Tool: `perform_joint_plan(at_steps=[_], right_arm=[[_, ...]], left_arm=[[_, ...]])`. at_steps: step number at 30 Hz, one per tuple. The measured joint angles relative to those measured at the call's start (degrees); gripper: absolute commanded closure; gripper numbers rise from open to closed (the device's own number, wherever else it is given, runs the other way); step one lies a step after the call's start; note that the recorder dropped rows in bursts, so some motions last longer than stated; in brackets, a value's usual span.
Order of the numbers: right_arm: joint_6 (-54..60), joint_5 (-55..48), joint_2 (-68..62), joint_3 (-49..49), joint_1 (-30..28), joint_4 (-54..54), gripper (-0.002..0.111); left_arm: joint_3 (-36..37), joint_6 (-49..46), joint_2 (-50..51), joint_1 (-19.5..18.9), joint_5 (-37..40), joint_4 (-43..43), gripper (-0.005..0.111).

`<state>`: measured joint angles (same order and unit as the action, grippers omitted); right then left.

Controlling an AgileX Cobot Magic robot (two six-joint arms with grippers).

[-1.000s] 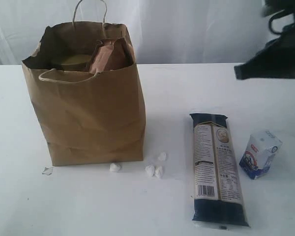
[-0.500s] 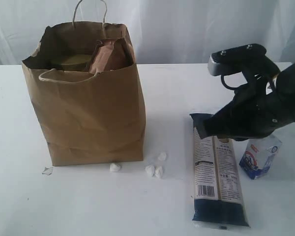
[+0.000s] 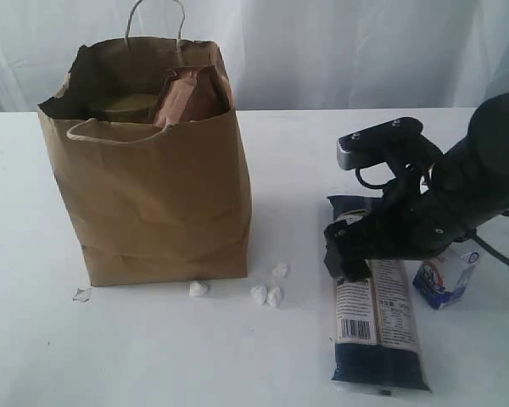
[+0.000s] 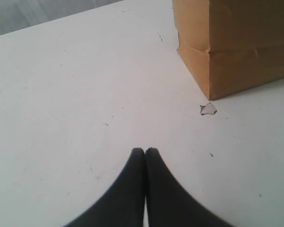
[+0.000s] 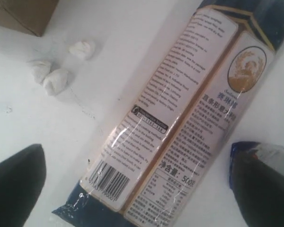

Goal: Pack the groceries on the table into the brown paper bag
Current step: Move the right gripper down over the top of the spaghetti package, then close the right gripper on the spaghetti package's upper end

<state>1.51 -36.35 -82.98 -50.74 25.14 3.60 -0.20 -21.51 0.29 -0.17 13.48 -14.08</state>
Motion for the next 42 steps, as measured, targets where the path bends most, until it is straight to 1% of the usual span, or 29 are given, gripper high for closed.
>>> perform_joint_plan(at_steps=[13, 15, 21, 26, 30, 37, 42], right_arm=[[-0.35, 8.49, -0.04, 0.00, 0.00, -0.22, 0.005], [-0.47, 8.82, -0.27, 0.00, 0.00, -0.22, 0.003], [-0.47, 8.33, -1.42, 0.00, 0.00, -0.42, 0.003], [-2.92, 8.03, -1.42, 0.00, 0.00, -0.21, 0.003], [-4.12, 11.57, -2.40, 0.00, 0.00, -0.21, 0.003], [-4.46, 18.00, -7.93, 0.00, 0.00, -1.09, 0.003], [-4.46, 19.62, -9.62, 0.00, 0.00, -1.30, 0.003]], left_arm=[[0.00, 0.00, 0.00, 0.00, 0.00, 0.00, 0.107], [0.00, 0.00, 0.00, 0.00, 0.00, 0.00, 0.107], [0.00, 0.00, 0.00, 0.00, 0.00, 0.00, 0.107], [0.00, 0.00, 0.00, 0.00, 0.00, 0.00, 0.107], [0.00, 0.00, 0.00, 0.00, 0.00, 0.00, 0.107], [0.00, 0.00, 0.00, 0.00, 0.00, 0.00, 0.107], [0.00, 0.00, 0.00, 0.00, 0.00, 0.00, 0.107]])
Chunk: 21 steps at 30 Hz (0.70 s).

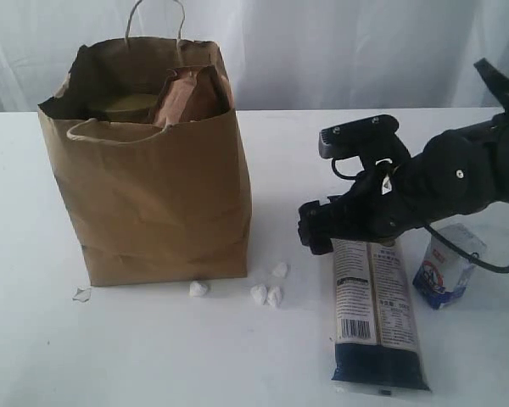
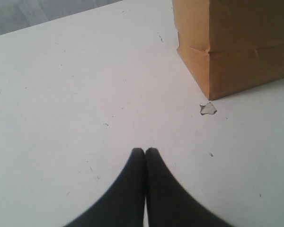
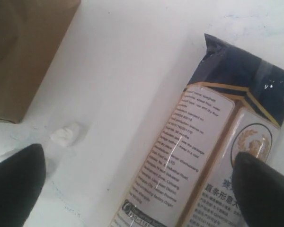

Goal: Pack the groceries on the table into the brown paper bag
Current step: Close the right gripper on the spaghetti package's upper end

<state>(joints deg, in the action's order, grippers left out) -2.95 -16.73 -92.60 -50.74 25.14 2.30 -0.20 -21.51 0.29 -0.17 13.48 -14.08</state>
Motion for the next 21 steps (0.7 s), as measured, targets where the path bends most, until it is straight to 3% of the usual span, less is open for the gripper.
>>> perform_joint_plan(at_steps=[11, 21], right_arm=[[-2.47, 1.49, -1.17, 0.00, -6.09, 6.69, 0.003], [-3.11, 1.31, -6.90, -2.19, -6.56, 0.07, 0.003]], left_arm=[[0.00, 0.00, 0.00, 0.00, 0.00, 0.00, 0.107], [0.00, 0.00, 0.00, 0.00, 0.00, 0.00, 0.107]])
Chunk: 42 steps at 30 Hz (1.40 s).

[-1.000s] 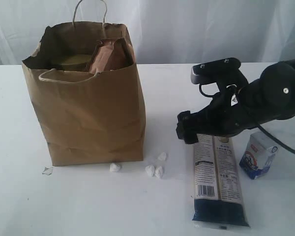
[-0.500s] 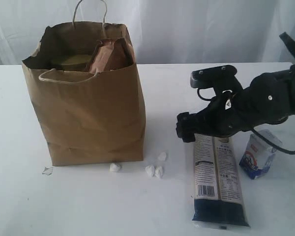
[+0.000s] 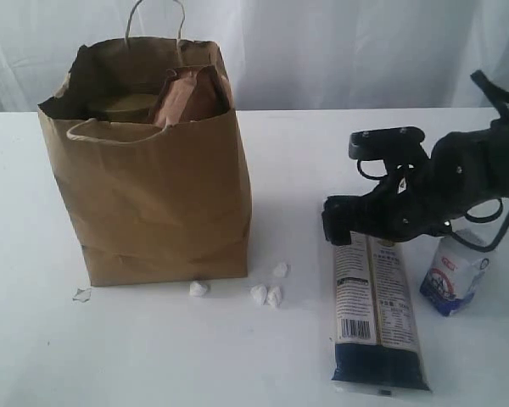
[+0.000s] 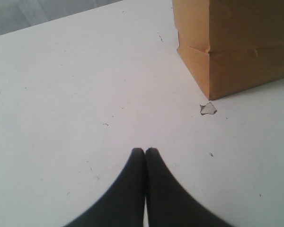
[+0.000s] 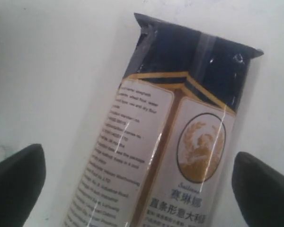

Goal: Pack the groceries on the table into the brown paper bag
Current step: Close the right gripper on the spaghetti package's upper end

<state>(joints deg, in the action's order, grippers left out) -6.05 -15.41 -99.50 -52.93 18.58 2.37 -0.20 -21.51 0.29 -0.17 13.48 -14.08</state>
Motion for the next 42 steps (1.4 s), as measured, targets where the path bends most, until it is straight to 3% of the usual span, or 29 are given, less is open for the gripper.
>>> perform_joint_plan(at_steps=[9, 33, 36, 42], right_arm=[[-8.41, -0.37, -1.61, -4.42, -0.15, -8.96, 0.003], [-10.68, -1.74, -8.27, -4.56, -0.15, -7.54, 0.004], [-10.79, -1.74, -8.99, -4.56, -0.15, -7.14, 0.012], [-10.80, -1.63, -9.03, -4.56, -0.15, -7.14, 0.042]], left_arm=[[0.00, 0.00, 0.00, 0.00, 0.00, 0.00, 0.107], [0.00, 0.00, 0.00, 0.00, 0.00, 0.00, 0.107], [0.00, 0.00, 0.00, 0.00, 0.00, 0.00, 0.107], [0.00, 0.00, 0.00, 0.00, 0.00, 0.00, 0.107]])
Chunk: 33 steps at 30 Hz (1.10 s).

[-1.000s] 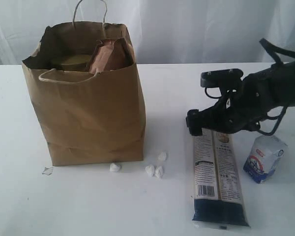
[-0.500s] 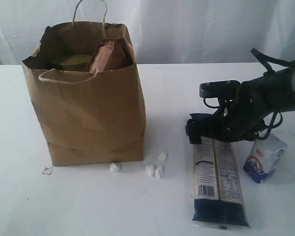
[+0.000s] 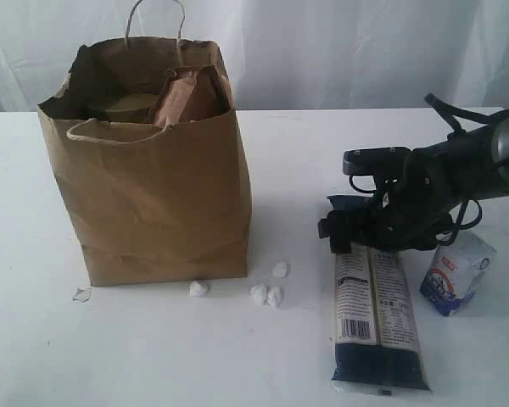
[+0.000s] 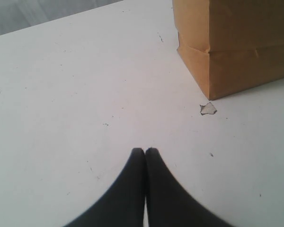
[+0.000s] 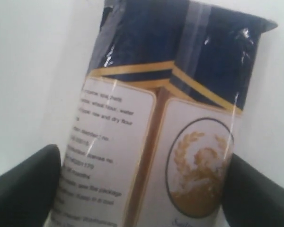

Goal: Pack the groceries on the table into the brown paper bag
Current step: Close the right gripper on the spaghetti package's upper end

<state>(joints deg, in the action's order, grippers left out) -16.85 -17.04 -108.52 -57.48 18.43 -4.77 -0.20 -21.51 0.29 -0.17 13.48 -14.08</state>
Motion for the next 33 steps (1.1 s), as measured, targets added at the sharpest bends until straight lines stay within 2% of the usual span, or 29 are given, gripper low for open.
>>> perform_joint_plan(at_steps=[2, 7, 9, 12, 16, 22, 33], right_arm=[[0.00, 0.00, -0.12, 0.00, 0.00, 0.00, 0.047], [0.00, 0.23, -0.38, -0.08, 0.00, 0.18, 0.050], [0.00, 0.23, -0.38, -0.08, 0.00, 0.18, 0.055], [-0.09, 0.23, -0.38, -0.08, 0.00, 0.18, 0.074], [-0.09, -0.20, -0.38, -0.32, 0.00, 0.46, 0.108], [0.65, -1.38, 0.17, -0.32, 0.00, 1.62, 0.108], [13.41, -7.85, 4.88, -0.13, 0.00, 5.98, 0.108]], left_arm=[[0.00, 0.00, 0.00, 0.00, 0.00, 0.00, 0.107], [0.00, 0.00, 0.00, 0.00, 0.00, 0.00, 0.107], [0.00, 0.00, 0.00, 0.00, 0.00, 0.00, 0.107], [0.00, 0.00, 0.00, 0.00, 0.00, 0.00, 0.107], [0.00, 0.00, 0.00, 0.00, 0.00, 0.00, 0.107], [0.00, 0.00, 0.00, 0.00, 0.00, 0.00, 0.107], [0.00, 0.00, 0.00, 0.00, 0.00, 0.00, 0.107]])
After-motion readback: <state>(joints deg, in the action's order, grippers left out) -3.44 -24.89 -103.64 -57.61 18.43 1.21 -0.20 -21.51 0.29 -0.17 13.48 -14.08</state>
